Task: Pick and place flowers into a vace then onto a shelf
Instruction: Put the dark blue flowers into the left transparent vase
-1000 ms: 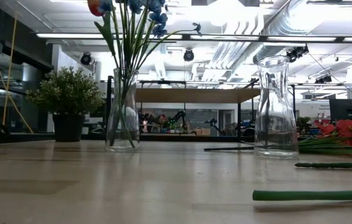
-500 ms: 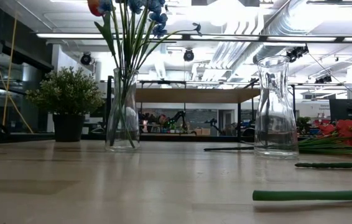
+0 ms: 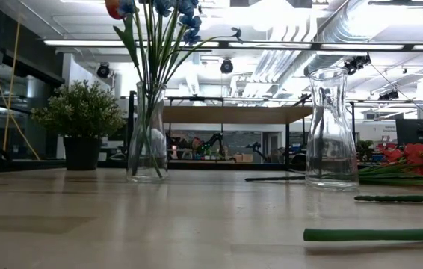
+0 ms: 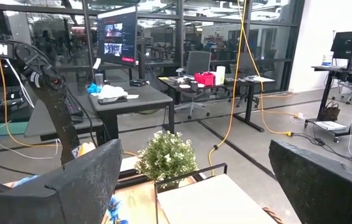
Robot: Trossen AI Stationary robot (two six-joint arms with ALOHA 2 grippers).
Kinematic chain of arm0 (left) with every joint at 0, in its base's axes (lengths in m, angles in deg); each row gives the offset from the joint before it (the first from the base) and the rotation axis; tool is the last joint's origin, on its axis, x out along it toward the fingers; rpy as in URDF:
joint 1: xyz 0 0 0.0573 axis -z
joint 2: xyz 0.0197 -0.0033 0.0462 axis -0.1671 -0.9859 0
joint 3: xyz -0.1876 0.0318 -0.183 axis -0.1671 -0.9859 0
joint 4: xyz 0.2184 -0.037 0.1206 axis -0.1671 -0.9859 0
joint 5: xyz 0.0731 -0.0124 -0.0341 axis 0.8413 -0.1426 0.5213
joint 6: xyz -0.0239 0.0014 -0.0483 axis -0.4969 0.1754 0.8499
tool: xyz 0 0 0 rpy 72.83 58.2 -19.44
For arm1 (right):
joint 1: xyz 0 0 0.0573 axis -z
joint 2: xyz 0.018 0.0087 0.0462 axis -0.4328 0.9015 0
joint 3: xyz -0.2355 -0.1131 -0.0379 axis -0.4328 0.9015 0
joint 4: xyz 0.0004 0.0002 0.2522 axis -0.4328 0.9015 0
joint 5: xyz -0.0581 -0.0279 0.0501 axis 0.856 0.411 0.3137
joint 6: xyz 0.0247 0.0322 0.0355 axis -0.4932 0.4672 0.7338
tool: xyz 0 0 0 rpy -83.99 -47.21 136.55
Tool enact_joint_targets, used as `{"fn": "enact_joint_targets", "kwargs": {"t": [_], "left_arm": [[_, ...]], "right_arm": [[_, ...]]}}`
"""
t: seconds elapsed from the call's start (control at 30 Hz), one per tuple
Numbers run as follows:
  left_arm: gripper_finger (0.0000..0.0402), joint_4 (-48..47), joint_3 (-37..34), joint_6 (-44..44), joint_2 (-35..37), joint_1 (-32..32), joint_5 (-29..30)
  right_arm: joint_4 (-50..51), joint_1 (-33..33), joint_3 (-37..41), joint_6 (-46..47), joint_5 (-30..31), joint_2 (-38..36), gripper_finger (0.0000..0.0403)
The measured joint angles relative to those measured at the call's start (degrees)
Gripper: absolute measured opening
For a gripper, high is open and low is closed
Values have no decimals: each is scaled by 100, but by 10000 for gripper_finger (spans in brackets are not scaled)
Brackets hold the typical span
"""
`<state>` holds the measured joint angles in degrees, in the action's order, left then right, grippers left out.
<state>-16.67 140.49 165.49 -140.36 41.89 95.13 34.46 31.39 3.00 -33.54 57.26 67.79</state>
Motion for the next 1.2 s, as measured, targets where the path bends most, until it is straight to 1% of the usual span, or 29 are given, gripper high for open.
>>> {"fn": "enact_joint_targets", "kwargs": {"t": [0.27, 0.4, 0.57, 0.83, 1.0, 1.2], "left_arm": [[35, 2, -642, 855, 0, 202, 0], [35, 4, -857, 1005, 0, 339, 3], [35, 9, -1173, 1056, 33, 339, 14], [35, 7, -2036, 1634, 430, 323, 1], [35, 1, -2627, 2064, 736, 321, 1], [35, 5, -3216, 2348, 946, 50, -6]], "right_arm": [[89, 0, 0, 0, 1, 0, 394], [91, 2, 0, 0, 2, -2, 394], [91, 1, 0, 9, 2, 0, 394], [91, 1, 0, 32, 2, 0, 394], [91, 2, 0, 252, 2, 0, 394], [93, 0, 0, 256, 2, 0, 394]]}}
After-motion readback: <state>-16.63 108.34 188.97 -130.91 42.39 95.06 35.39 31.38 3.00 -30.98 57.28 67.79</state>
